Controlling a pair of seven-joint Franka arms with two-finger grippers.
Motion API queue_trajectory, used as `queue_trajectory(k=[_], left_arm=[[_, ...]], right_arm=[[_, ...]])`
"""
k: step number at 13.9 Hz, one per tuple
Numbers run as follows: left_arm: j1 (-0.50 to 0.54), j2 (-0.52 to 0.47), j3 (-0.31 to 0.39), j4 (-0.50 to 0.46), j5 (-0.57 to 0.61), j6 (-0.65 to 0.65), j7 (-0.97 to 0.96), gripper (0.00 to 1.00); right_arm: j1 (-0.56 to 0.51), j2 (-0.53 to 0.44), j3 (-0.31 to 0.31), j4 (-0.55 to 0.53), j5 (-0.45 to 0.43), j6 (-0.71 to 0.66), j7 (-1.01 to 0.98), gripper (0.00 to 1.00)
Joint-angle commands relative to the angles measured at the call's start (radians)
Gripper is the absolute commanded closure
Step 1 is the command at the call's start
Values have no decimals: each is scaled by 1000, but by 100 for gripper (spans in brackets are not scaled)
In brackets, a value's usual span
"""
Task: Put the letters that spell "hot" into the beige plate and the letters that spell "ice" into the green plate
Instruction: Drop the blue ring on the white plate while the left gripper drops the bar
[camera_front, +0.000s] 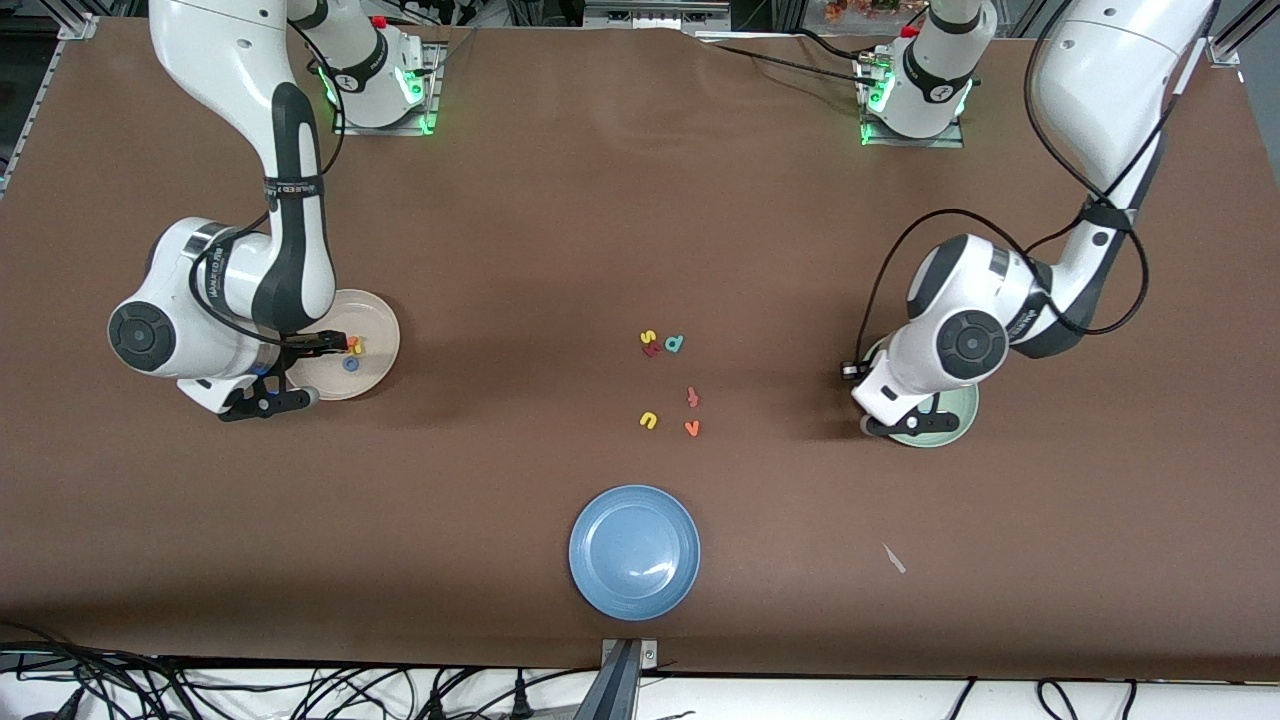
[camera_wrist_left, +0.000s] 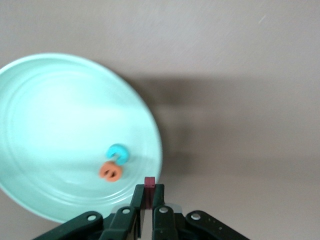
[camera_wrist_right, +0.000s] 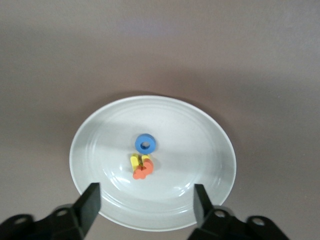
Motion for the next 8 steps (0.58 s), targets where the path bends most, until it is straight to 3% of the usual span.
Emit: queue_trajectory(k=[1,3,4,5,6,7,8], left_arm=[[1,-95,-10,-149,17,6,47,100],[2,-98,-13,-181,115,12,47,100],[1,-94,-13,-181,124,11,47,94],[-4,-89,-13,-181,124,11,47,75],[-8,-83,-13,-178,124,11,47,26],[-4,-78,-13,-169,124,9,47,0],[-7,-78,-13,-158,124,6,46,0]], right_arm=[[4,-26,-7,49,-5,-40,21,0],[1,-23,-7,94,-7,-70,100,0],[3,-20,-6,115,-11,-83,160,0],[4,-8,-4,138,-11,-105,192,0],[15,15,-7,166,-10,-131,211,0],[20,29,-1,198,-11,-160,252,0],[18,25,6,206,-16,-172,312,0]])
